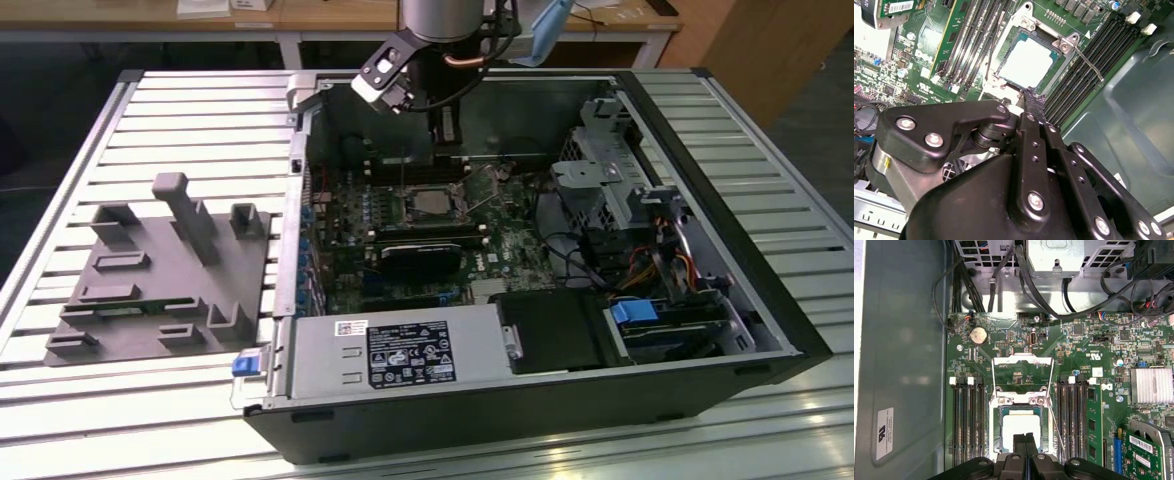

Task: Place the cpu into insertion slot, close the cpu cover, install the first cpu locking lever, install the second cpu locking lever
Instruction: 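Close the cpu cover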

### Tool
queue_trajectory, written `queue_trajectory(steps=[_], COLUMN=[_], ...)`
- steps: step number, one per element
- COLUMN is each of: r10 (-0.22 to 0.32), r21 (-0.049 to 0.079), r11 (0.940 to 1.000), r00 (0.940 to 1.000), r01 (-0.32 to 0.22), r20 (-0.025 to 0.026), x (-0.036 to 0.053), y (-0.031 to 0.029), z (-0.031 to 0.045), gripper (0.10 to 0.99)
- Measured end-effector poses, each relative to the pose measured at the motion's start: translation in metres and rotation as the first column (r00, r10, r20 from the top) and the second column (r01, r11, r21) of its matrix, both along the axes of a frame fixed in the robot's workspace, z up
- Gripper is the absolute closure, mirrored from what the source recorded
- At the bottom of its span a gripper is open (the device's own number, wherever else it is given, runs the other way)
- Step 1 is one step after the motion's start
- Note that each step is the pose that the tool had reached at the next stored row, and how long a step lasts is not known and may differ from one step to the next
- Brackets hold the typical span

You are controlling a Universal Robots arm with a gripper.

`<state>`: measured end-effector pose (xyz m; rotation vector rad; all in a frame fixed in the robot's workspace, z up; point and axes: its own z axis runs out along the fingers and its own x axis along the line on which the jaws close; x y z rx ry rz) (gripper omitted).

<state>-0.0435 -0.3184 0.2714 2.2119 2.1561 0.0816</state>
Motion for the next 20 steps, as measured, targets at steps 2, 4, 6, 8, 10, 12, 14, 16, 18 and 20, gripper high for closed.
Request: queue_trajectory(steps=[2,4,6,8,10,12,14,16,18,20], r10=[0.000,0.000,0.000,0.000,0.000,0.000,0.000,0.000,0.000,0.000], r21=[0.000,0.000,0.000,0.000,0.000,0.000,0.000,0.000,0.000,0.000], r11=[1.0000,1.0000,1.0000,1.0000,1.0000,1.0000,1.0000,1.0000,1.0000,1.0000], r00=[1.0000,1.0000,1.0000,1.0000,1.0000,1.0000,1.0000,1.0000,1.0000,1.0000], r01=[0.000,0.000,0.000,0.000,0.000,0.000,0.000,0.000,0.000,0.000], r20=[0.0000,0.0000,0.0000,0.0000,0.0000,0.0000,0.0000,0.0000,0.0000,0.0000], x=[0.0006,0.0014,0.0024,0.0034,0.0043,0.0054,0.0066,0.0079,0.0093,0.0105], y=[0.0000,0.0000,0.0000,0.0000,0.0000,0.0000,0.0000,0.0000,0.0000,0.0000], z=[0.0000,0.0000,0.0000,0.0000,0.0000,0.0000,0.0000,0.0000,0.0000,0.0000], gripper=[0.984,0.984,0.984,0.984,0.984,0.984,0.984,0.984,0.984,0.984])
